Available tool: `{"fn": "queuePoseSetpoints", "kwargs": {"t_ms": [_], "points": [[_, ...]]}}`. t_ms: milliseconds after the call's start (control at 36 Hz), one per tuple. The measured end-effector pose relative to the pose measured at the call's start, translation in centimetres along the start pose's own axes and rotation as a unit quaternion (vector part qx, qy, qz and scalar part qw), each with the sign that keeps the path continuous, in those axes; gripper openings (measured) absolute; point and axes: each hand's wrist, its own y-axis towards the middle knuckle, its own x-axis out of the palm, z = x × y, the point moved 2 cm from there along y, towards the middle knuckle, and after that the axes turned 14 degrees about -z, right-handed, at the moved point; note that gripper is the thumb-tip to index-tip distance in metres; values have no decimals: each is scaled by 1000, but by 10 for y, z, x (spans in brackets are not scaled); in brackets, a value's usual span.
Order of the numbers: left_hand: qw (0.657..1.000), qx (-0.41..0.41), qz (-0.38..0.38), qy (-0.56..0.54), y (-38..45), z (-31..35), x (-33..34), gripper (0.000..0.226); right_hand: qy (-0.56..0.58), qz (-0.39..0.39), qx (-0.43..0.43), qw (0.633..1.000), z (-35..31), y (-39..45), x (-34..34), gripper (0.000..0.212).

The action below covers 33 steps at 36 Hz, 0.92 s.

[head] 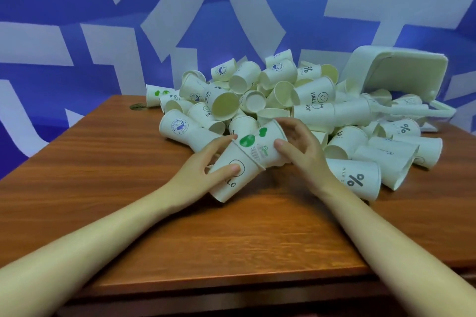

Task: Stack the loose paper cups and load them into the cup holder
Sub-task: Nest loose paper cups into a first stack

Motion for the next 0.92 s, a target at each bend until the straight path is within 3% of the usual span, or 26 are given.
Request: {"fn": "queuePoseSetpoints", "kwargs": {"t_ms": [222,417,556,611,722,833,889,917], "points": [[999,20,9,30,5,-6,4,61,-79,-67,17,995,-1,-2,15,34],[999,45,17,-23,4,-4,6,56,-84,-149,46,984,6,-5,30,46],[996,62,-30,64,-2,-5,16,64,-59,-94,30,993,5,-6,34,49],[993,71,0,93,-3,-5,13,62,-40,-73,21,996,3,-7,33,52],[968,105,170,152,-7,-1,-5,44,-33,-38,14,999,2,-8,26,58],[940,58,307,134,-7,-3,-27,33,-46,-30,33,998,4,-5,20,57],[940,37,303,152,-5,-3,-39,36,-53,-29,42,997,6,-3,17,59],[942,35,264,203,-4,-3,-45,41,-63,-28,45,997,8,-2,15,60]]}}
